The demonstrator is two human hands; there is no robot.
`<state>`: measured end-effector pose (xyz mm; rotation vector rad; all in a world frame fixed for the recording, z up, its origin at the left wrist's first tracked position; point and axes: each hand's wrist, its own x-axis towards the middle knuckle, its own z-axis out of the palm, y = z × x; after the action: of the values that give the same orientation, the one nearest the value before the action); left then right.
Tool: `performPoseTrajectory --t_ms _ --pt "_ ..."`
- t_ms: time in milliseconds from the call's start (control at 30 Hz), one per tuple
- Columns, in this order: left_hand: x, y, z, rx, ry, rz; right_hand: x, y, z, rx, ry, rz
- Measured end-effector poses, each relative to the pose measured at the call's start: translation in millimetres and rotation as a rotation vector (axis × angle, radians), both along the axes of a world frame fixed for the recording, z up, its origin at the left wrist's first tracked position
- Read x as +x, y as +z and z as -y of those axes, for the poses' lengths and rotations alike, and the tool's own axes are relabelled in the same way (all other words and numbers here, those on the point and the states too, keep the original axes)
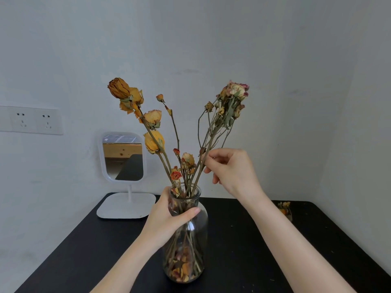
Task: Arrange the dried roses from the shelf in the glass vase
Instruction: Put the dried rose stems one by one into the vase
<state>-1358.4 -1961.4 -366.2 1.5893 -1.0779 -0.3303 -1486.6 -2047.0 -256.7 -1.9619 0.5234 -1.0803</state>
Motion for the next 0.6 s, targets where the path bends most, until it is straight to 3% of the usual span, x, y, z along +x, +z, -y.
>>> performPoseTrajectory --t_ms 467,600 --pt "-10 2 -7 -0.026 0.04 -0.06 -31 -18 6 0.062 0.024 0.006" --pt "-29 -14 -25 -0.208 0.356 0.032 -59 -35 26 0.128 -0.054 -0.072"
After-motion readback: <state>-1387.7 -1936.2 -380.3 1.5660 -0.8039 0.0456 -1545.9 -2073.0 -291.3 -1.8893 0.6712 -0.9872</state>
